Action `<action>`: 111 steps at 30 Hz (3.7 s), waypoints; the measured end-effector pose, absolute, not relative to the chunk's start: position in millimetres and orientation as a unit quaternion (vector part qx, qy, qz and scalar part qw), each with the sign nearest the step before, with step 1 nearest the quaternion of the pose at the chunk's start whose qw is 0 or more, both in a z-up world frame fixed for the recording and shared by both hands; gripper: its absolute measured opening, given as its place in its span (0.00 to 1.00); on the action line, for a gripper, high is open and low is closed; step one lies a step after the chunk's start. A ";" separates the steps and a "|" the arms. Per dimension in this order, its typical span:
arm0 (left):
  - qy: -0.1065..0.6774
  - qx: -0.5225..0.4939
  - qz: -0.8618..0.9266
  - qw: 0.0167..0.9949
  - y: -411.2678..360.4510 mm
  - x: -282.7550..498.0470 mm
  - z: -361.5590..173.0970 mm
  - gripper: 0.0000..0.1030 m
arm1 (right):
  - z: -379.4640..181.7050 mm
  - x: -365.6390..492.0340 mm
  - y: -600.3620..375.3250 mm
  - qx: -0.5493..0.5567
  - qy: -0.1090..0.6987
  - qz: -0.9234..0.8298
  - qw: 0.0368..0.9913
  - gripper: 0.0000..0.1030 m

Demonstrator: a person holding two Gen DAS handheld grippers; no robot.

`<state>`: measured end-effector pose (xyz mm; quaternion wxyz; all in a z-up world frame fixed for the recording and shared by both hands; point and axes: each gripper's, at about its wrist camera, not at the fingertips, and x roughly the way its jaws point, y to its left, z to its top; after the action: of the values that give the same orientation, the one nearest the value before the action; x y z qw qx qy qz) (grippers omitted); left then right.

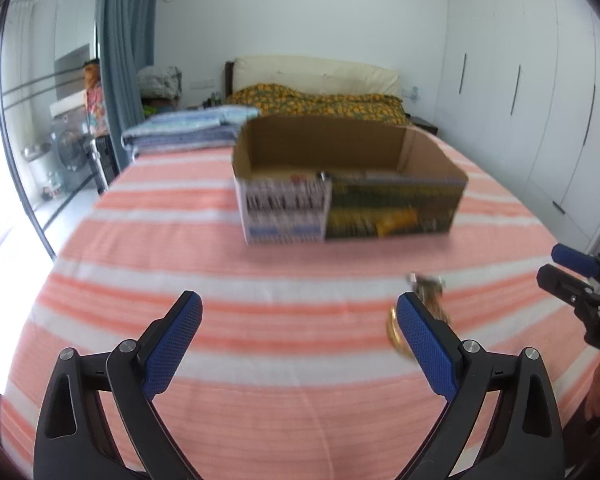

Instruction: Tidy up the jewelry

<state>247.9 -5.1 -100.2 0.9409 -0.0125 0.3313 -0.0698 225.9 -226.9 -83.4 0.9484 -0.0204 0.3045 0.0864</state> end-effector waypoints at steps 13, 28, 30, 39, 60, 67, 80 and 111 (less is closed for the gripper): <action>0.358 0.002 -0.058 0.932 -14.2 240.2 -136.0 0.95 | -114.8 211.7 -207.6 -0.056 0.325 0.068 0.942 0.61; 0.388 0.000 -0.057 0.920 -13.2 250.1 -144.8 0.95 | -116.5 220.4 -216.3 -0.026 0.327 0.067 0.942 0.61; 0.390 -0.001 -0.057 0.919 -12.8 250.0 -145.3 0.95 | -115.6 220.7 -217.9 -0.020 0.327 0.069 0.942 0.61; 0.387 0.001 -0.058 0.920 -15.1 248.6 -144.9 0.95 | -118.5 223.6 -214.9 -0.008 0.337 0.085 0.937 0.61; 0.388 -0.024 -0.062 0.919 -11.4 248.5 -144.5 0.95 | -133.1 289.8 -163.0 -0.028 0.406 0.174 0.897 0.04; 0.393 -0.014 -0.079 0.916 -20.8 253.5 -143.4 0.95 | -101.9 290.5 -215.2 0.017 0.369 0.142 0.918 0.04; 0.448 0.066 -0.074 0.888 -77.6 304.5 -160.8 0.96 | -117.8 260.4 -282.3 0.021 0.372 0.050 0.927 0.73; 0.444 0.026 -0.146 0.884 -60.6 278.3 -150.9 0.04 | -142.4 320.0 -200.1 -0.110 0.439 0.196 0.870 0.31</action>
<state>278.3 -60.6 -150.9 0.8838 0.0260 0.4436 -0.1463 320.0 -200.1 -142.4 0.8696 -0.1103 0.4394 0.1962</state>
